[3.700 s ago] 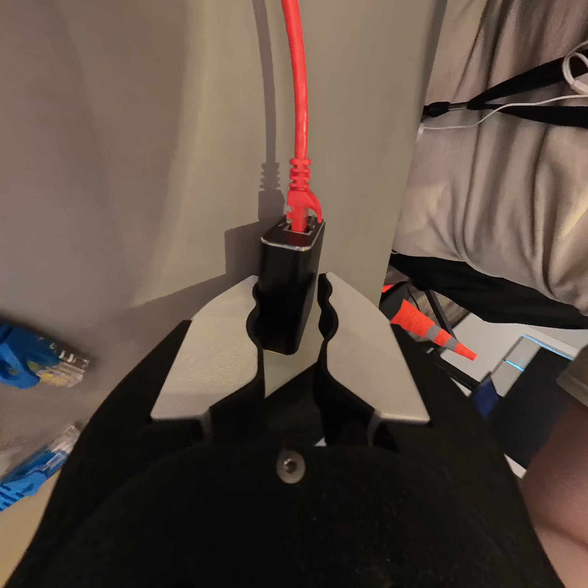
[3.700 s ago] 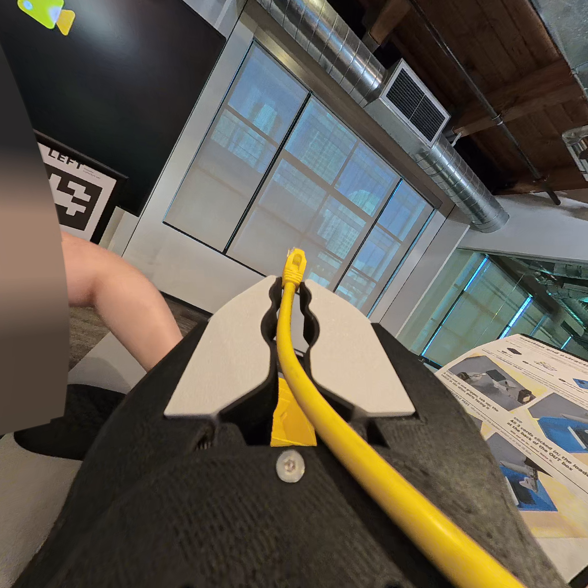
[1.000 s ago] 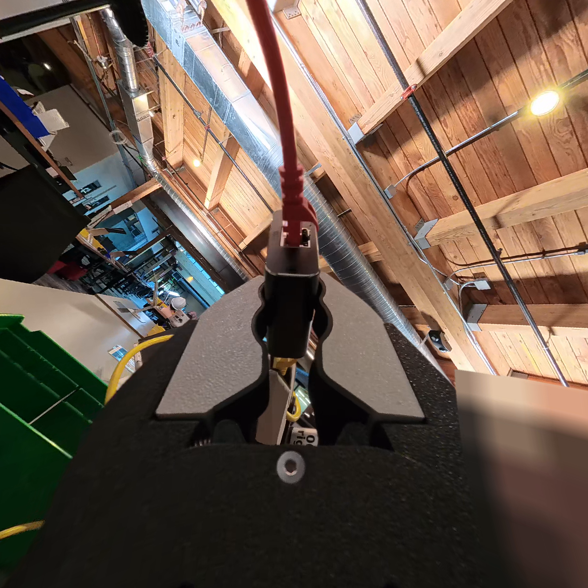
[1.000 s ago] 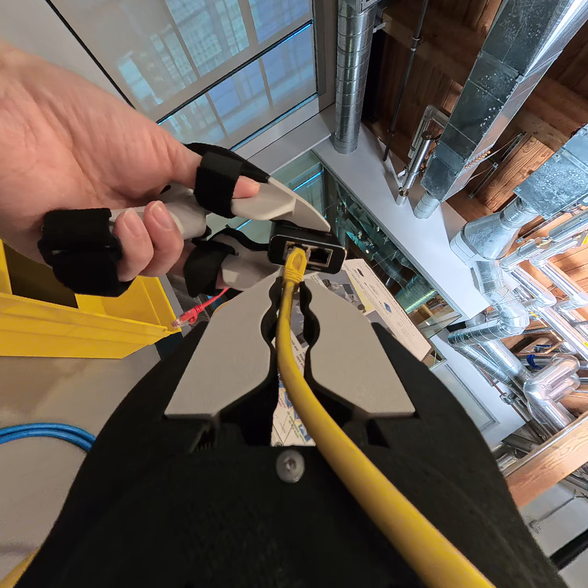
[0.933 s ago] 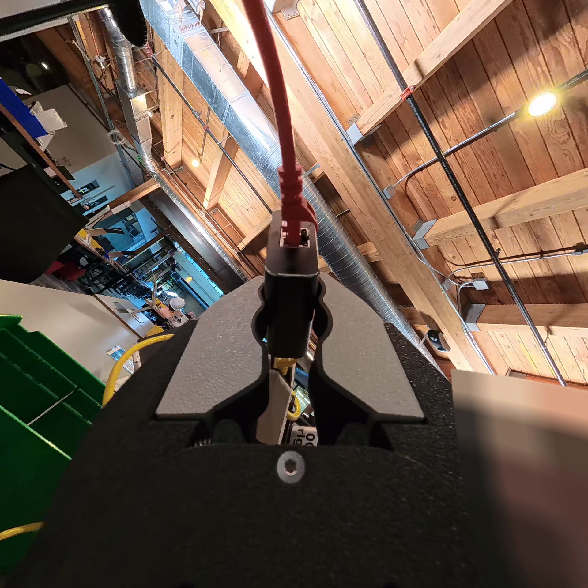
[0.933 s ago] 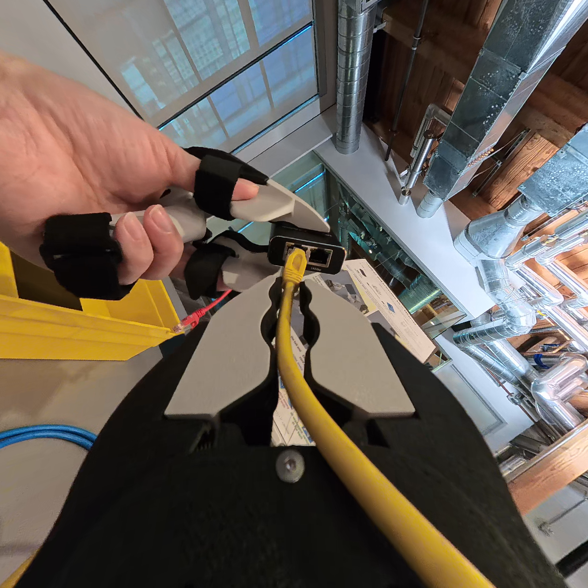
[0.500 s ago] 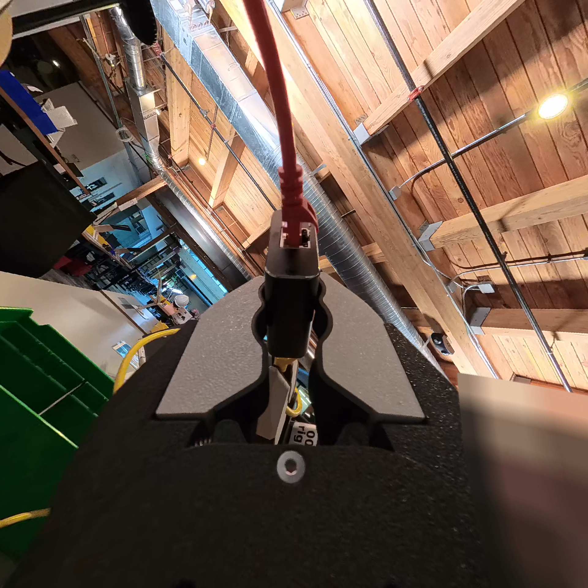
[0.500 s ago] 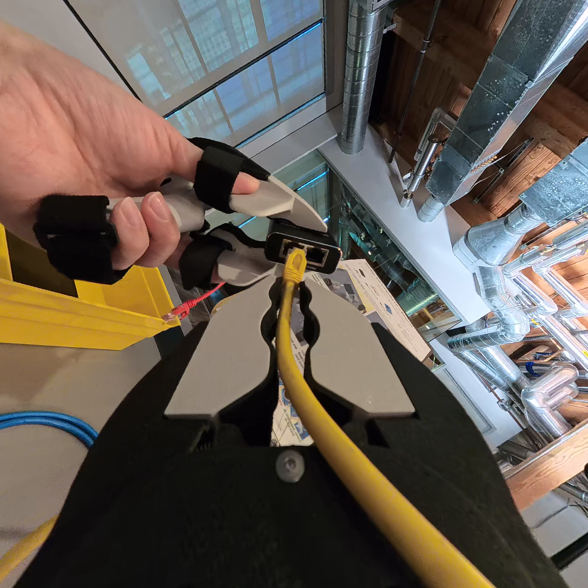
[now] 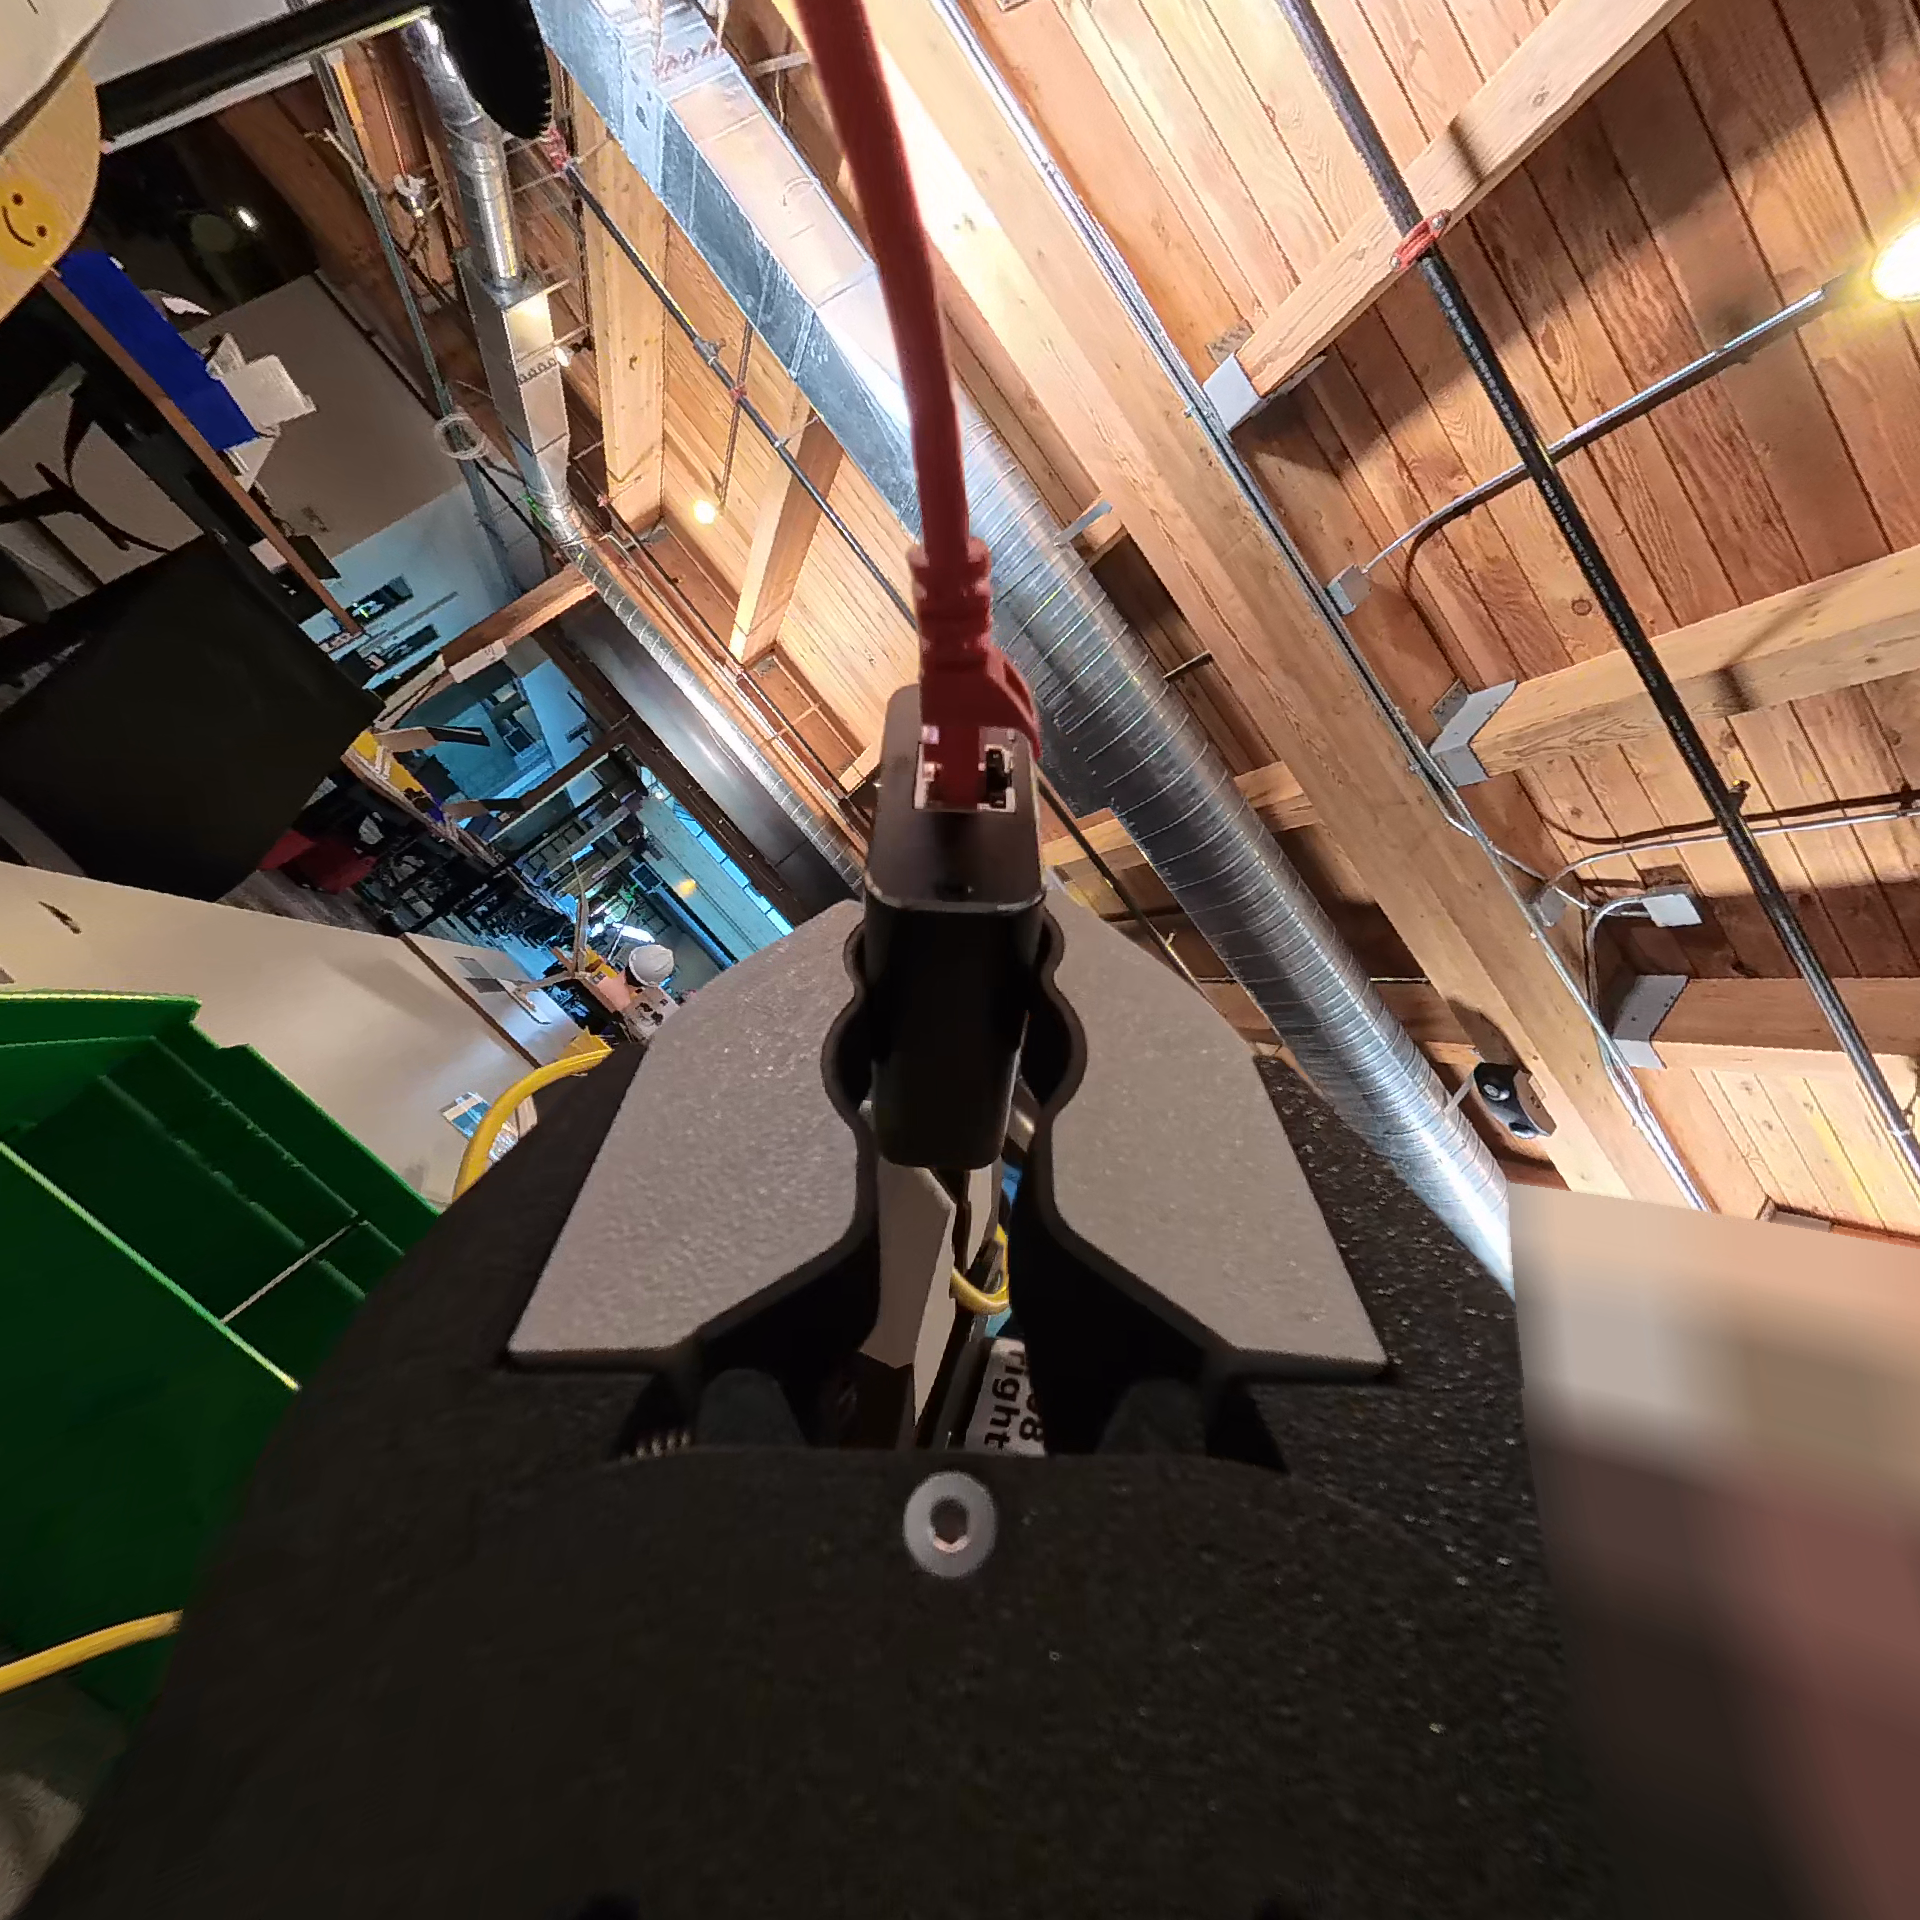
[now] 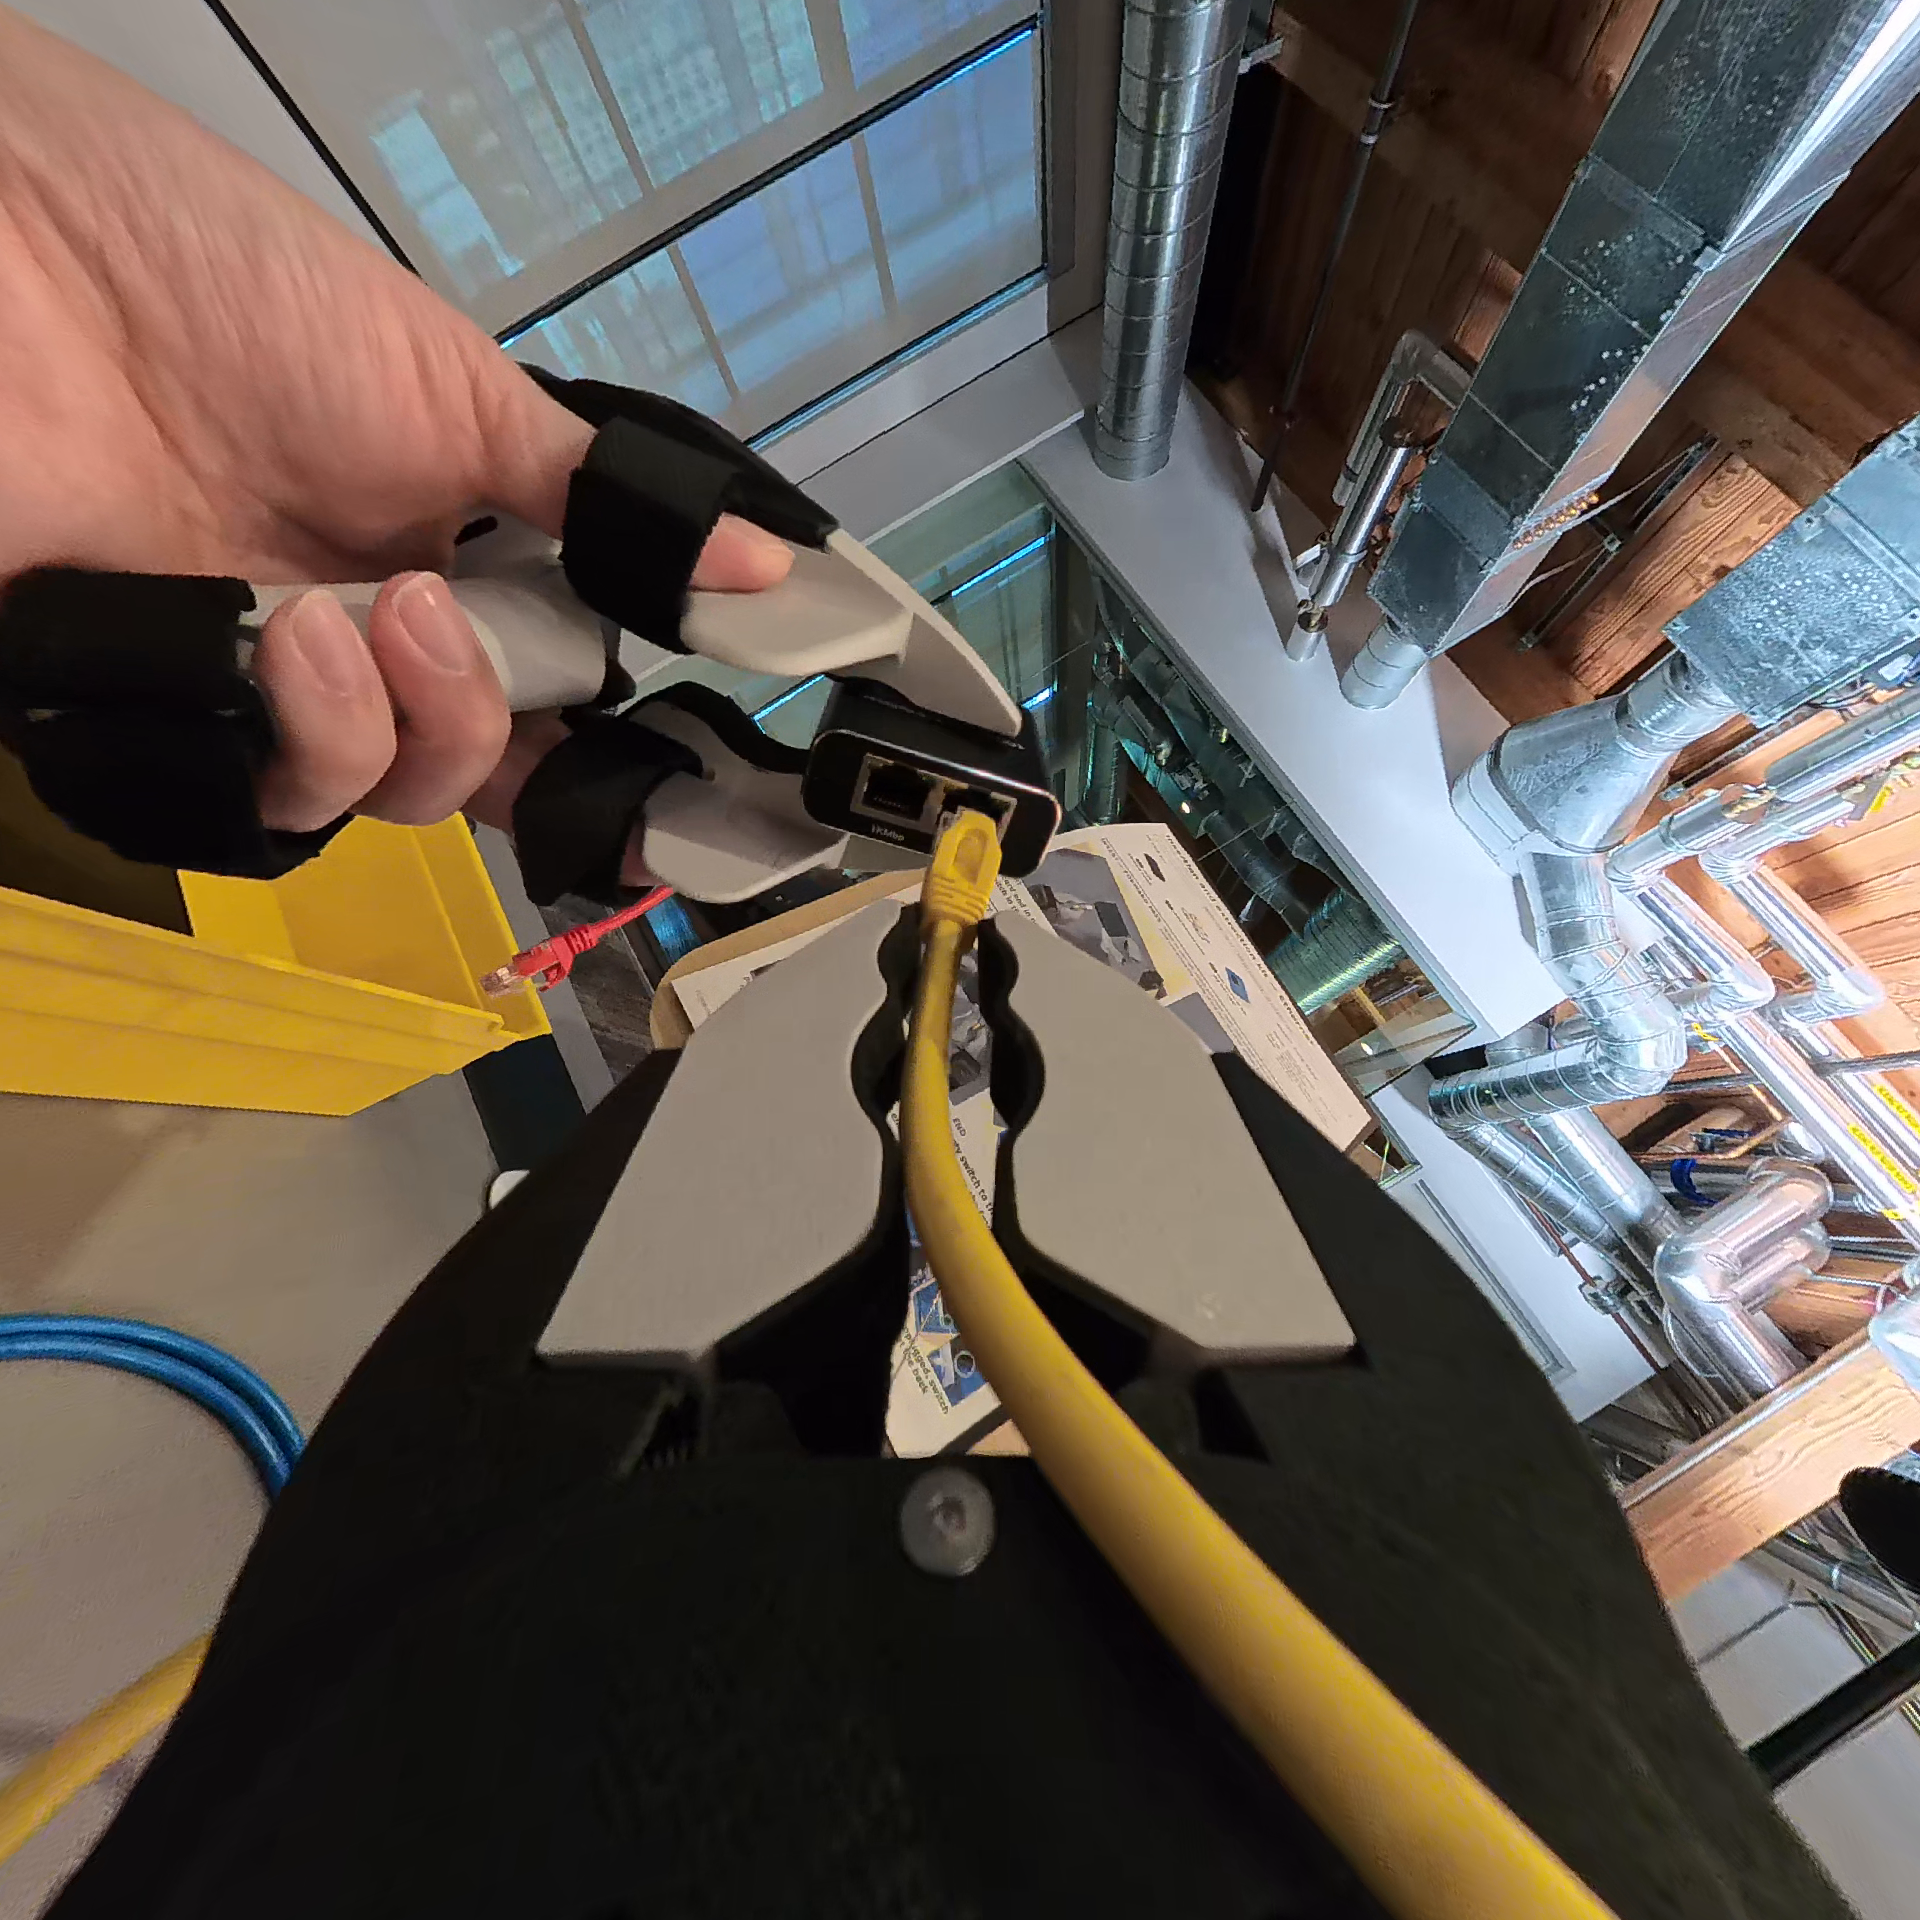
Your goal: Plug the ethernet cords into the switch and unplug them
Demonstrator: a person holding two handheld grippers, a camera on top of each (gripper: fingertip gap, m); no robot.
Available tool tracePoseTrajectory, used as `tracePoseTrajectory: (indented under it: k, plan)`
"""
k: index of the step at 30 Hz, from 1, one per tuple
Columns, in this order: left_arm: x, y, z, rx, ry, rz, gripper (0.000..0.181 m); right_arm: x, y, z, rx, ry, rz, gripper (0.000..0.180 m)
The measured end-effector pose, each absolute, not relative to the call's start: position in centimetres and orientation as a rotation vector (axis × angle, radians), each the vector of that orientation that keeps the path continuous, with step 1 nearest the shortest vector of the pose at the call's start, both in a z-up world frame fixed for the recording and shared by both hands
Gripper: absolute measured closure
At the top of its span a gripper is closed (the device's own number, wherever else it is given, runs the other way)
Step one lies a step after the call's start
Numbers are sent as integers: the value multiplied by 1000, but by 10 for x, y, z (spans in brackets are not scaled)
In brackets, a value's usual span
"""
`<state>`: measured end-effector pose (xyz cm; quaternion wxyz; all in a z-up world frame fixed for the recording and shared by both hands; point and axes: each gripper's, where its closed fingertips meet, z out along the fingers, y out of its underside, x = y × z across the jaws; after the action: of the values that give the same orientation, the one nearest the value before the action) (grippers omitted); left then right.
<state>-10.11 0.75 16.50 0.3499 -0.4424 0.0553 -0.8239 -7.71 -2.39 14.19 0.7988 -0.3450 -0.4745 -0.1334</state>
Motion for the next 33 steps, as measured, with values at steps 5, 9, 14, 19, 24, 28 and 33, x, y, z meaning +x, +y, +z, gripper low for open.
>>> tracePoseTrajectory:
  k: [5,9,14,19,24,28,33]
  plan:
    - [-99,4,165,-1169,205,-2113,157,-77,-25,142,-729,-1021,-291,169]
    - [-94,3,162,-1213,259,-2047,157,-77,-23,142,-726,-1019,-307,168]
    - [-91,0,163,-1205,304,-2040,157,-75,-23,142,-726,-1008,-285,168]
    - [-88,-3,162,-1228,397,-1936,156,-74,-23,140,-700,-995,-280,168]
    - [-84,-11,165,-1230,468,-1880,156,-72,-26,142,-666,-946,-262,169]
    - [-83,-15,168,-1203,461,-1897,156,-70,-30,145,-648,-908,-249,169]
    - [-83,-30,179,-1123,542,-1846,156,-69,-42,153,-579,-874,-280,168]
